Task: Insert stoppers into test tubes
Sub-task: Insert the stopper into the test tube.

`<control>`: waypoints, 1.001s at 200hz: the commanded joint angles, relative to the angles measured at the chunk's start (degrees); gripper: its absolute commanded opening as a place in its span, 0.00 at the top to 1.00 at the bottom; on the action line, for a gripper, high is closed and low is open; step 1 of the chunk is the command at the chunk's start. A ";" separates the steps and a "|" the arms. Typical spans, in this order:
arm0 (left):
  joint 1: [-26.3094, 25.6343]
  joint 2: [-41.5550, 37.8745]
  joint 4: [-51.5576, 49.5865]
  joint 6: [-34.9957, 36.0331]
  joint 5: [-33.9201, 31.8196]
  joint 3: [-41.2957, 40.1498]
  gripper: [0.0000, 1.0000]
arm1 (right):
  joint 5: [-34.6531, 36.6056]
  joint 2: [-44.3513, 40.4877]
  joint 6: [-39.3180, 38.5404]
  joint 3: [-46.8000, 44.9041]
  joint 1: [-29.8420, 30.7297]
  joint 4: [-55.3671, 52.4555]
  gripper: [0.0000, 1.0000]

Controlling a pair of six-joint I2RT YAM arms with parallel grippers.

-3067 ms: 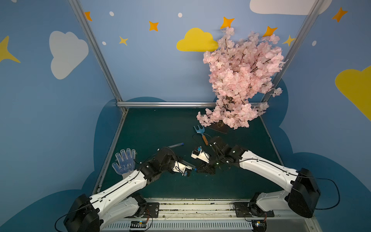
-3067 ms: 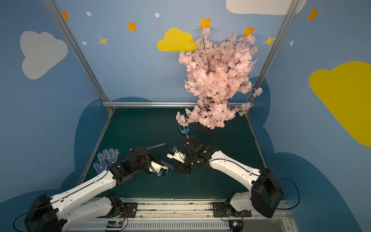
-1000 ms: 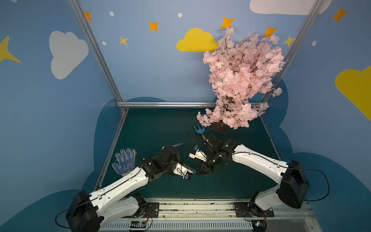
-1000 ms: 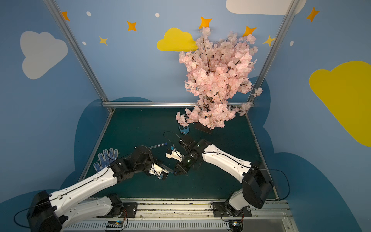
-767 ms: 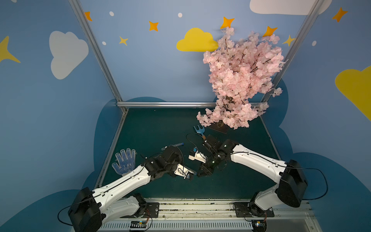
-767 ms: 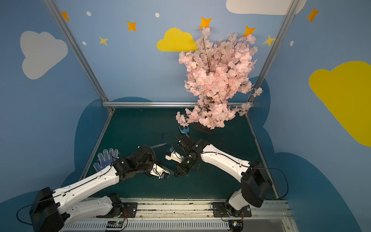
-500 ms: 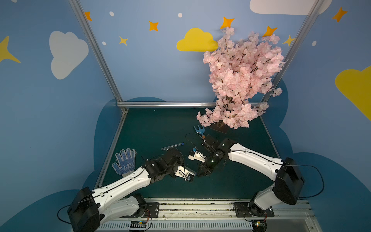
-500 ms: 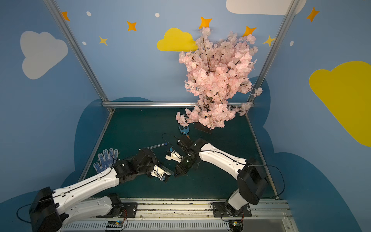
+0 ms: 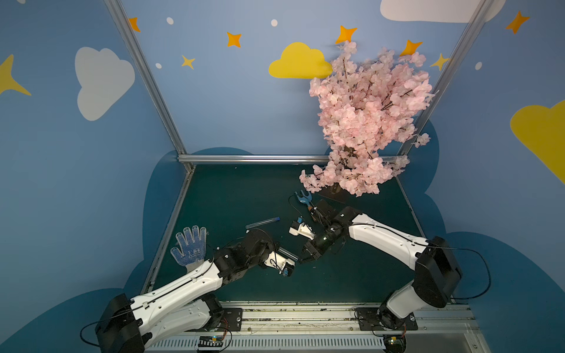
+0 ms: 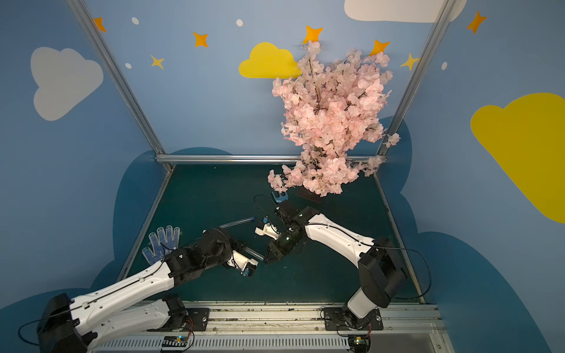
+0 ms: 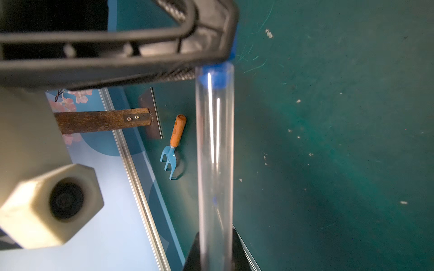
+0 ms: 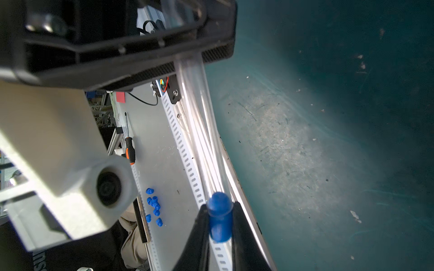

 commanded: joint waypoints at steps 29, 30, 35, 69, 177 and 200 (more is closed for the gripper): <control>-3.62 -2.14 3.01 -5.75 25.57 -0.04 0.98 | 5.90 -2.05 -4.21 3.09 1.35 21.88 1.00; -3.60 -2.05 2.87 -5.84 25.64 -0.01 0.98 | 6.07 -2.12 -4.32 3.10 1.43 21.87 1.00; -3.61 -1.88 2.24 -6.14 26.16 0.37 0.98 | 6.83 -2.19 -4.69 3.25 1.92 21.78 1.00; -3.76 0.02 2.88 -8.68 29.76 1.07 0.98 | 8.02 -1.36 -5.01 4.85 3.46 21.60 1.00; -1.43 1.28 0.91 -4.52 12.65 -1.30 0.98 | 8.43 -3.89 -4.13 1.34 1.94 20.36 0.71; -0.18 0.68 0.46 -4.70 12.08 -2.02 0.98 | 9.15 -4.94 -3.70 0.48 1.26 20.10 0.54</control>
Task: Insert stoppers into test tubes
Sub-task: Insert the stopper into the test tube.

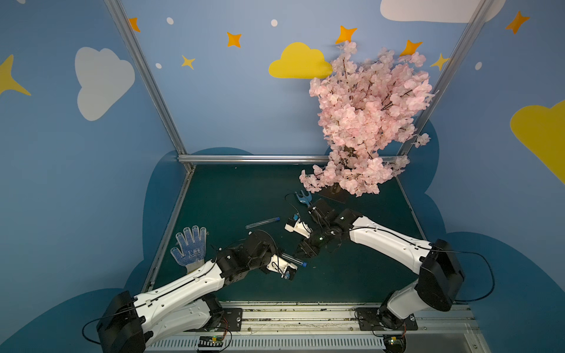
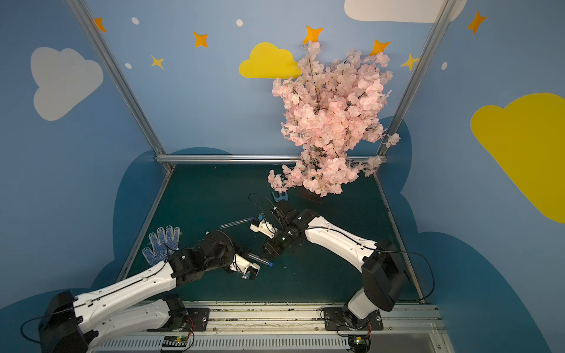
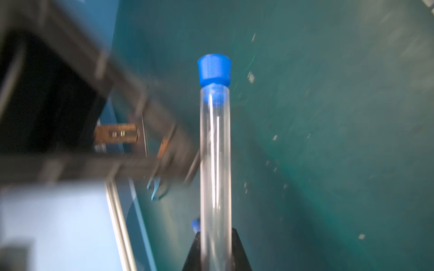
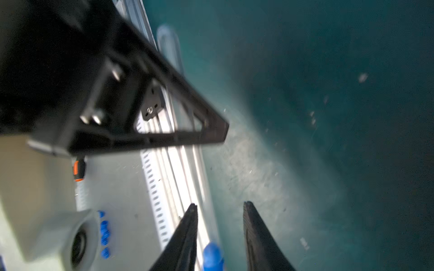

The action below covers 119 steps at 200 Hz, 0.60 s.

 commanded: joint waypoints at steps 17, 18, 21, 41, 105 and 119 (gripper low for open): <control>0.74 0.07 0.69 0.05 5.24 -1.27 0.98 | -0.07 -3.46 0.79 0.68 -1.33 9.41 0.47; 0.79 0.09 0.71 0.01 5.24 -1.27 0.98 | -0.07 -3.49 0.86 0.63 -1.35 9.41 0.47; 0.92 0.23 0.74 -0.12 5.24 -1.27 0.98 | -0.11 -3.63 0.89 0.59 -1.48 9.30 0.45; 1.69 0.56 1.57 -1.42 5.66 -1.64 0.98 | 0.28 -5.39 2.83 -0.33 -2.99 9.94 0.41; 9.72 -0.26 9.01 -23.07 10.43 -1.28 0.98 | 9.78 -21.79 21.72 -12.29 -12.53 11.05 0.50; 10.46 0.22 10.30 -26.60 11.17 -1.25 0.98 | 6.60 -23.31 26.82 -13.31 -13.33 9.86 0.52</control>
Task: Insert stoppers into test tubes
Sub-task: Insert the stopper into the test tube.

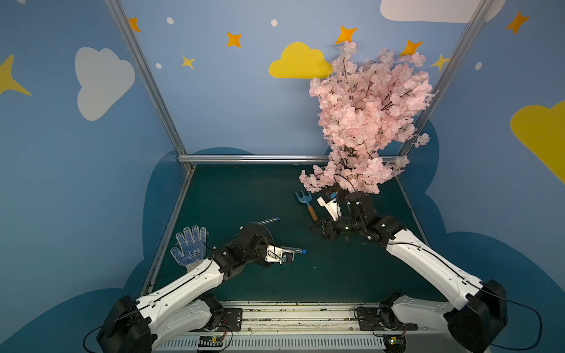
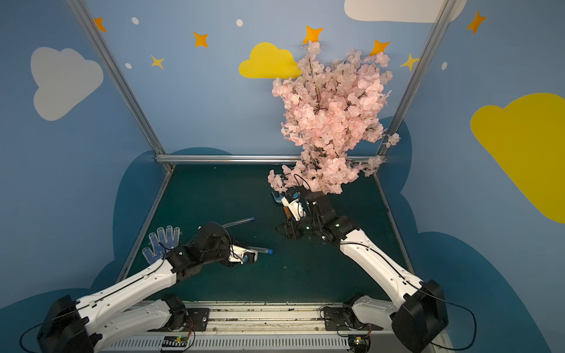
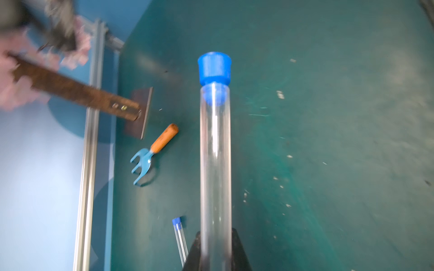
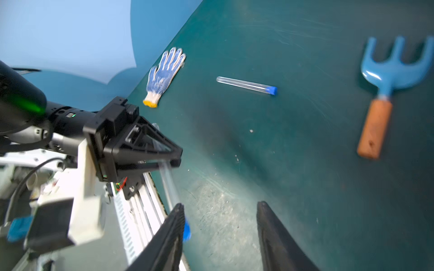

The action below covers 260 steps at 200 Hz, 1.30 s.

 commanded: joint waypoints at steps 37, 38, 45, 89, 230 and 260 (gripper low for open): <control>1.94 -0.62 9.98 -14.19 5.33 -2.04 0.98 | -8.27 -7.01 24.07 -7.64 -2.20 5.23 0.61; 2.09 -0.65 10.01 -14.23 5.43 -2.04 0.98 | -8.43 -7.04 24.24 -7.75 -2.24 5.41 0.61; 1.99 -0.74 10.05 -14.45 5.85 -1.96 0.98 | -9.22 -7.49 24.74 -8.16 -2.37 5.72 0.63; 2.50 -1.05 10.88 -15.86 7.97 -2.01 0.98 | -14.34 -6.16 23.29 -8.53 -2.41 6.03 0.64; 2.68 -2.16 10.57 -15.82 9.12 -1.87 0.98 | -17.19 -1.88 23.46 -7.89 -1.71 9.38 0.65; 2.69 -2.38 10.48 -15.62 9.25 -1.96 0.98 | -17.41 -0.63 23.36 -7.74 -1.14 10.08 0.66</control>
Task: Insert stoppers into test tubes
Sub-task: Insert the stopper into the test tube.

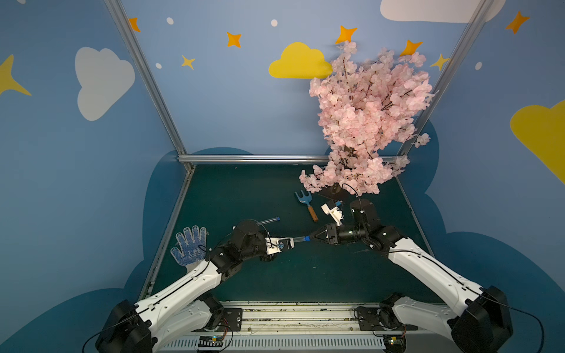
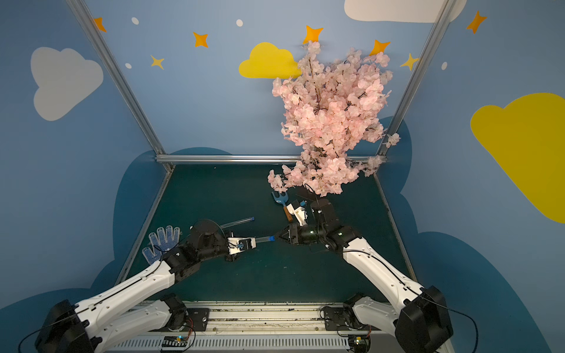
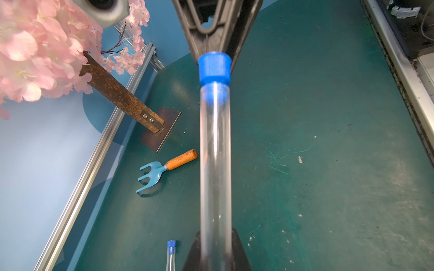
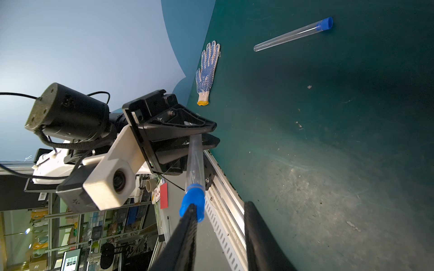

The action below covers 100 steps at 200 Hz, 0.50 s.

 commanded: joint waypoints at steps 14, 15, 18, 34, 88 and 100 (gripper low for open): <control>0.27 -0.82 0.48 -0.63 1.24 0.10 0.98 | -0.84 1.80 -0.22 1.09 1.26 1.40 0.67; 0.27 -0.78 0.48 -0.67 1.19 0.12 0.98 | -0.79 1.86 -0.22 1.09 1.29 1.45 0.67; 0.28 -0.76 0.50 -0.68 1.21 0.18 0.98 | -0.76 1.98 -0.22 1.18 1.38 1.39 0.67; 0.31 -0.46 0.72 -0.97 1.17 0.38 0.98 | -0.69 2.68 -0.40 1.60 2.05 1.45 0.68; 0.36 0.23 0.81 -1.41 2.04 0.84 0.98 | -0.76 3.66 0.13 1.89 3.46 2.83 0.69; 0.24 0.06 0.91 -1.55 3.06 0.97 0.98 | -0.74 4.04 0.30 1.80 3.80 3.37 0.71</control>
